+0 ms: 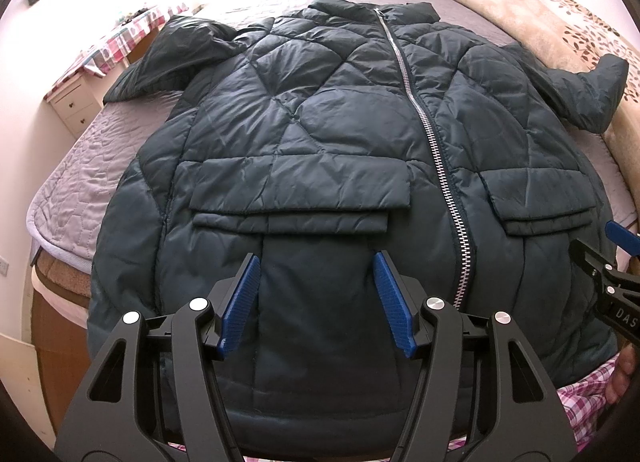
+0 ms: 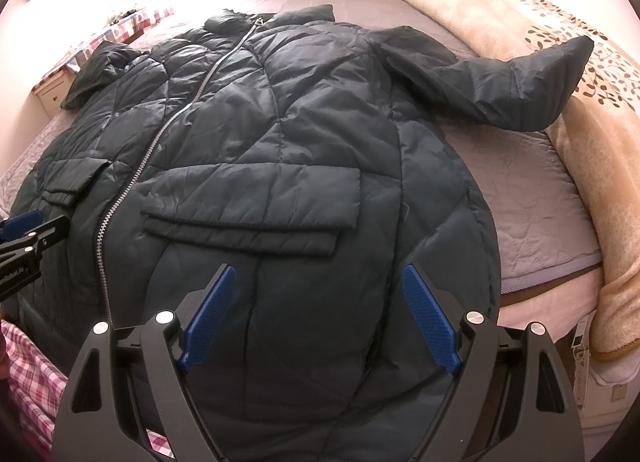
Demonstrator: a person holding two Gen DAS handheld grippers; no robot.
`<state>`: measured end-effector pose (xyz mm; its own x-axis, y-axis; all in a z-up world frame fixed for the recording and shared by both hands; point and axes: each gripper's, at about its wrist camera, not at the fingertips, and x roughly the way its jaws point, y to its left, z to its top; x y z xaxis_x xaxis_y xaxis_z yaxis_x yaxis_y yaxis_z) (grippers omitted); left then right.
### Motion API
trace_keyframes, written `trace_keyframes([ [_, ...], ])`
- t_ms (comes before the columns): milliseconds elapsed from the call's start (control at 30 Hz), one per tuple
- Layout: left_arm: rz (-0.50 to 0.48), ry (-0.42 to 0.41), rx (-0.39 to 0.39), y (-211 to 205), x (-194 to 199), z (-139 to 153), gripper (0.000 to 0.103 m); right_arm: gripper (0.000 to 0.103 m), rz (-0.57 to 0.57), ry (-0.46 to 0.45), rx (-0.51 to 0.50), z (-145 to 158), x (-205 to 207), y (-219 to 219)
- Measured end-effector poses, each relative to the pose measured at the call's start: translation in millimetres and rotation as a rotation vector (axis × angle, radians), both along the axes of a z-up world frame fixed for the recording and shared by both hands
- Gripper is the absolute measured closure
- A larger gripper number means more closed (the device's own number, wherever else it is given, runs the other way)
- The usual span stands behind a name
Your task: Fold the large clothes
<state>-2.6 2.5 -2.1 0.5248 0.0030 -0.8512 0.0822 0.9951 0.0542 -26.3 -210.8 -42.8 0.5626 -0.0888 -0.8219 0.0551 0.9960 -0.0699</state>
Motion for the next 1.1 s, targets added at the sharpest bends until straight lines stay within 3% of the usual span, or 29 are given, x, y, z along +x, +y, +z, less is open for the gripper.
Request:
trace_keyframes([
  [1100, 0.000, 0.001, 0.001, -0.4, 0.6, 0.1, 0.044, 0.024, 0.009, 0.024, 0.028, -2.9, 0.8, -1.8],
])
